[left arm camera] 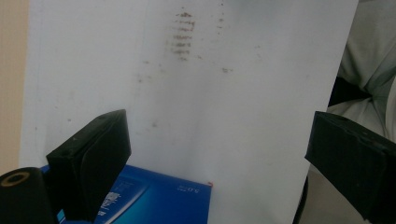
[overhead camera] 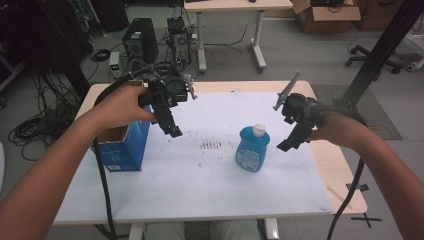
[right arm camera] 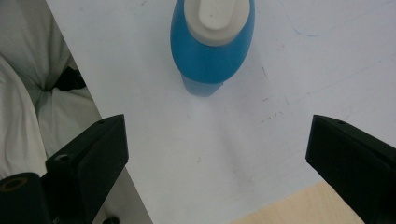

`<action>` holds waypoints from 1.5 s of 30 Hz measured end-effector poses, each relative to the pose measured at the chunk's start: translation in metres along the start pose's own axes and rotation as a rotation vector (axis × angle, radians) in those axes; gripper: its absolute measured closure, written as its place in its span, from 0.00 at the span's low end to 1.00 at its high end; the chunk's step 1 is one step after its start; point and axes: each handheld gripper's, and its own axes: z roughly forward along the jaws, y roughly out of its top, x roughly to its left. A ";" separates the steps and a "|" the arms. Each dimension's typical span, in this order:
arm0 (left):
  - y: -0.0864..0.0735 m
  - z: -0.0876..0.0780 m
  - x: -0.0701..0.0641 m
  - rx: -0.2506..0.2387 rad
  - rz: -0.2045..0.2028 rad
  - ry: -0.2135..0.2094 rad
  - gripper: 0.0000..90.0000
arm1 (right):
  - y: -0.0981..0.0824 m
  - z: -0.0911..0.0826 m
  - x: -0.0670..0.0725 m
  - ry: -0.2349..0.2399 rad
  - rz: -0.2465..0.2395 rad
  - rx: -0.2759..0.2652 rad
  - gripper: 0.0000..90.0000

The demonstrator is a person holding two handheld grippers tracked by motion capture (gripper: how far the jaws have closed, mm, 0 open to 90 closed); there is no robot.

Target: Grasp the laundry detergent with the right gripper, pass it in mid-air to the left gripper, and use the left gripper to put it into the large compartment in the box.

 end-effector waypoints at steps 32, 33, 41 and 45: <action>-0.001 -0.001 -0.002 -0.006 0.001 0.005 0.08 | -0.003 -0.005 0.011 -0.007 0.056 -0.006 0.06; -0.001 -0.001 -0.002 -0.007 0.000 0.005 0.08 | -0.004 -0.007 0.011 -0.010 0.064 -0.006 0.06; -0.002 -0.002 -0.001 -0.004 -0.002 0.005 0.08 | -0.004 -0.008 0.011 -0.010 0.064 -0.016 0.06; -0.001 -0.002 -0.001 -0.002 -0.003 0.006 0.08 | -0.004 -0.008 0.011 -0.009 0.069 -0.017 0.06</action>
